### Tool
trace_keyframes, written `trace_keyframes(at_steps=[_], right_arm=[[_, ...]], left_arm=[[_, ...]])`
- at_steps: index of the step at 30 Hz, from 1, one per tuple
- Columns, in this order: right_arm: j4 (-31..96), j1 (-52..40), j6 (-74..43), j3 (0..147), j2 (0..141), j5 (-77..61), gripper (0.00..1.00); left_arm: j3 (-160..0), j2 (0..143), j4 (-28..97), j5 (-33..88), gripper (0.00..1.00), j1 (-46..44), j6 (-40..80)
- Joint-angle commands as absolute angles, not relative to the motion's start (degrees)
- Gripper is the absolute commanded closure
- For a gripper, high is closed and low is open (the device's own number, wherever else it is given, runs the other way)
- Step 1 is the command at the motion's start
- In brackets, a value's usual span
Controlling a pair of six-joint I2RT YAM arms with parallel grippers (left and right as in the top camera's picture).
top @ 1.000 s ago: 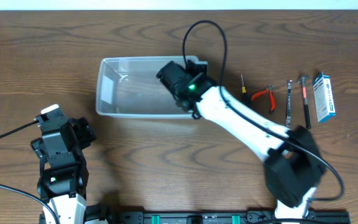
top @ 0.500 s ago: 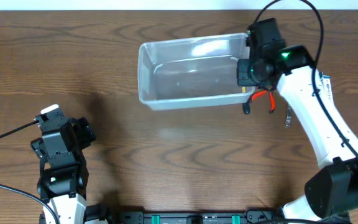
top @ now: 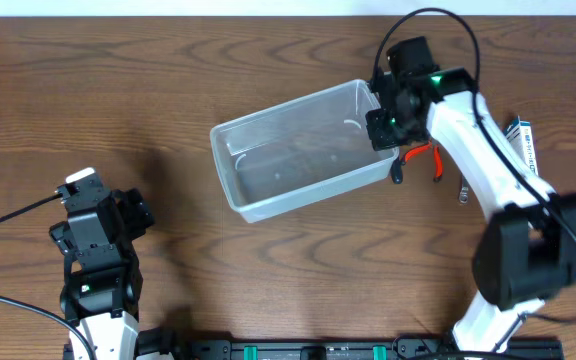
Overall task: Pack container
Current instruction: 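Drag the container rightward toward the tools and release it, then move the right gripper to the blue-and-white box and grasp it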
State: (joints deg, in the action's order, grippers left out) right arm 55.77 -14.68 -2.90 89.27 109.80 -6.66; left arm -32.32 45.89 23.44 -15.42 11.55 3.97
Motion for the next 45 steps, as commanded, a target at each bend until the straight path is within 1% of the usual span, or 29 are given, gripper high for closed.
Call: trace_keyframes(at_steps=[1,5,10,22,23,25,26,30,35,38,40,45], right_arm=[[54.2,-14.4,-9.4,89.0,112.9,-8.8,0.99],[50.2,-15.9,-17.2,89.0,115.4,-8.4,0.99],[48.4,-17.5,-26.7,89.0,116.1,-0.4,0.99],[51.2,-19.9,-26.5,89.0,116.3,4.0,0.98],[51.6,-19.9,-26.5,89.0,116.3,4.1,0.9],[52.5,-19.9,-26.5,89.0,116.3,4.1,0.55],[52.8,-19.9,-26.5,89.0,116.2,4.2,0.48],[53.2,-19.1,-25.8,89.0,113.9,4.8,0.4],[53.1,-15.4,-20.7,89.0,105.3,6.3,0.26],[53.0,-11.0,-14.9,89.0,99.2,9.3,0.15],[52.5,-6.6,-9.0,89.0,96.0,10.5,0.05],[54.0,3.8,2.2,89.0,95.1,10.3,0.02]], left_arm=[[-33.2,46.0,23.5,-16.1,0.02,11.4,3.0],[-33.2,46.0,23.6,-16.1,0.02,11.4,3.0],[-33.2,46.0,23.6,-16.1,0.02,11.4,3.0],[-33.2,46.0,23.6,-16.1,0.02,11.4,3.0],[-33.2,46.0,23.6,-16.1,0.02,11.4,3.0],[-33.2,46.0,23.6,-16.1,0.02,11.4,3.0],[-33.2,46.0,23.6,-16.1,0.02,11.4,3.0],[-33.2,46.0,23.5,-16.1,0.02,11.4,3.0],[-33.2,46.0,23.6,-16.1,0.02,11.4,3.0],[-33.2,46.0,23.5,-16.1,0.02,11.4,3.0],[-33.2,46.0,23.6,-16.1,0.02,11.4,3.0],[-33.2,46.0,23.6,-16.1,0.02,11.4,3.0]])
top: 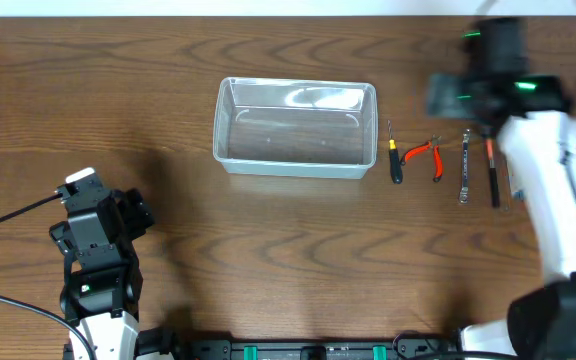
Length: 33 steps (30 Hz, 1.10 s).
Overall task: Pack container
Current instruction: 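Move the right gripper to the blue-and-white box and grasp it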
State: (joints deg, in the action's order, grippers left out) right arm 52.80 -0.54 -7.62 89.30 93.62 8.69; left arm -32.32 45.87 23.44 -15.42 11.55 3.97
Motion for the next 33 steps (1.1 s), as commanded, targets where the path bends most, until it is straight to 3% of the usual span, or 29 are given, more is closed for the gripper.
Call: trace_keyframes(at_steps=[1,6,13,19,25,33], right_arm=[[54.6,5.6,3.1,89.0,95.6,10.3,0.02],[55.6,14.8,8.0,89.0,98.5,9.1,0.05],[53.9,24.7,13.9,89.0,103.5,-3.5,0.11],[54.7,27.1,18.0,89.0,110.2,-11.4,0.15],[53.3,26.6,16.9,89.0,116.7,-9.7,0.21],[52.0,26.6,9.9,89.0,120.7,-4.8,0.46]], left_arm=[[-33.2,46.0,23.6,-16.1,0.02,11.4,3.0],[-33.2,46.0,23.6,-16.1,0.02,11.4,3.0],[-33.2,46.0,23.6,-16.1,0.02,11.4,3.0],[-33.2,46.0,23.6,-16.1,0.02,11.4,3.0],[-33.2,46.0,23.6,-16.1,0.02,11.4,3.0],[-33.2,46.0,23.6,-16.1,0.02,11.4,3.0]])
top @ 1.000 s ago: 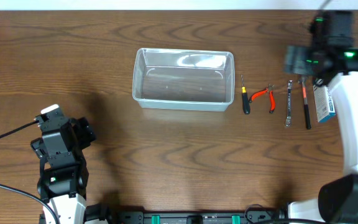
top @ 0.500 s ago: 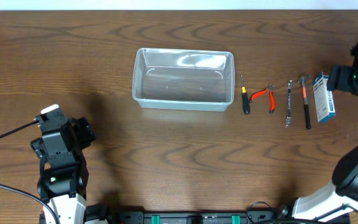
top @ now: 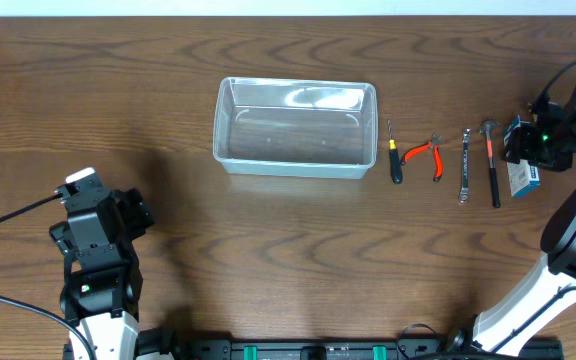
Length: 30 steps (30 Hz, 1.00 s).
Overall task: Pack container
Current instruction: 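Move the right gripper to the blue-and-white box and grasp it, then lift the box and lower it into the container, then release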
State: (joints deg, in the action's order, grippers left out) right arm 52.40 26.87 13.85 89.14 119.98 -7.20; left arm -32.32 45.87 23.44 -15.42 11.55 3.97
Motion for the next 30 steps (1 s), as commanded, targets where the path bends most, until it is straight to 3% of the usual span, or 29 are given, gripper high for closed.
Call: trace_keyframes(at_steps=[1,5,7,9,14,21,30], right_arm=[[51.6,26.6,8.9,89.0,120.8,-4.2,0.53],[51.2,26.6,6.6,89.0,120.8,-3.7,0.65],[51.1,26.6,3.5,89.0,120.8,-2.8,0.88],[51.2,26.6,1.0,89.0,120.7,-2.8,0.99],[51.9,26.5,-2.6,89.3,117.8,-3.5,0.99],[50.0,22.5,0.1,89.4,103.0,-7.3,0.99],[43.3,2.5,0.0,89.3,88.0,-18.2,0.99]], left_arm=[[-33.2,46.0,23.6,-16.1,0.02,11.4,3.0],[-33.2,46.0,23.6,-16.1,0.02,11.4,3.0],[-33.2,46.0,23.6,-16.1,0.02,11.4,3.0],[-33.2,46.0,23.6,-16.1,0.02,11.4,3.0],[-33.2,46.0,23.6,-16.1,0.02,11.4,3.0],[-33.2,46.0,23.6,-16.1,0.02,11.4,3.0],[-33.2,46.0,23.6,-16.1,0.02,11.4,3.0]])
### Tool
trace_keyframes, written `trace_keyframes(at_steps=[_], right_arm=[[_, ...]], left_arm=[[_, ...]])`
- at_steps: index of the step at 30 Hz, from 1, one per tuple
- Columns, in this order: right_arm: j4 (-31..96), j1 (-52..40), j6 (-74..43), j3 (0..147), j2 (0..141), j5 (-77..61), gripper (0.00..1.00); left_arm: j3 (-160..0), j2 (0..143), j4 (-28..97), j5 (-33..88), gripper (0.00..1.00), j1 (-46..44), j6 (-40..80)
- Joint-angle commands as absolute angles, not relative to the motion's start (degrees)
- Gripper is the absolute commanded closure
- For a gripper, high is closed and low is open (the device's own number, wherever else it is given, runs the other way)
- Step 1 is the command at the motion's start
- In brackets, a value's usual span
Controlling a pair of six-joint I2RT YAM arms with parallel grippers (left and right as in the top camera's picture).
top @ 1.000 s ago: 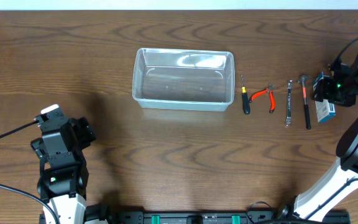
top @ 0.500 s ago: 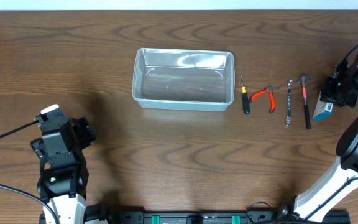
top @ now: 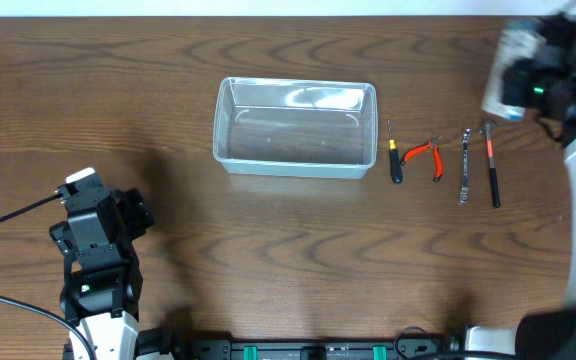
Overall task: Pack container
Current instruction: 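Lift the box and lower it into the container, then release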
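Observation:
A clear plastic container (top: 230,160) stands upright and empty in the middle of the table. To its right lie a black-handled screwdriver (top: 395,162), orange pliers (top: 425,153), a wrench (top: 464,166) and a hammer (top: 492,168) in a row. My right gripper (top: 518,86) is raised at the far right, motion-blurred, and appears shut on a pale white-and-blue box (top: 501,84). My left gripper (top: 128,215) rests at the near left, far from everything; how its jaws stand does not show.
The table's back edge runs just behind the container. The right arm's white links stretch along the right edge. A black rail (top: 308,350) lies along the front edge.
The white-and-blue box no longer lies right of the hammer. My right gripper has moved from that spot toward the back, higher up, with the box at its fingers.
My right gripper was at the tilted container's right end, with the container askew over the tools. Then the container stood straight to the left of the tools, gripper away. Then the gripper was down at the box beside the hammer, and now holds it up.

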State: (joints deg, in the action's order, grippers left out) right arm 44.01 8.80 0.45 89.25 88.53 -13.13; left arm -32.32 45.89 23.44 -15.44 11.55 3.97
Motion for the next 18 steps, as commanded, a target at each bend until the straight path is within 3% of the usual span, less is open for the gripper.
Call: trace_keyframes(at_steps=[1,9,18], right_arm=[[42.5,-0.1,-1.9,89.3,88.0,-17.8,0.99],[34.3,-18.7,-21.0,89.1,97.4,-4.1,0.99],[31.9,-25.4,-29.2,89.1,111.0,-1.2,0.99]], left_arm=[[-33.2,46.0,23.6,-16.1,0.02,11.4,3.0],[-33.2,46.0,23.6,-16.1,0.02,11.4,3.0],[-33.2,46.0,23.6,-16.1,0.02,11.4,3.0]])
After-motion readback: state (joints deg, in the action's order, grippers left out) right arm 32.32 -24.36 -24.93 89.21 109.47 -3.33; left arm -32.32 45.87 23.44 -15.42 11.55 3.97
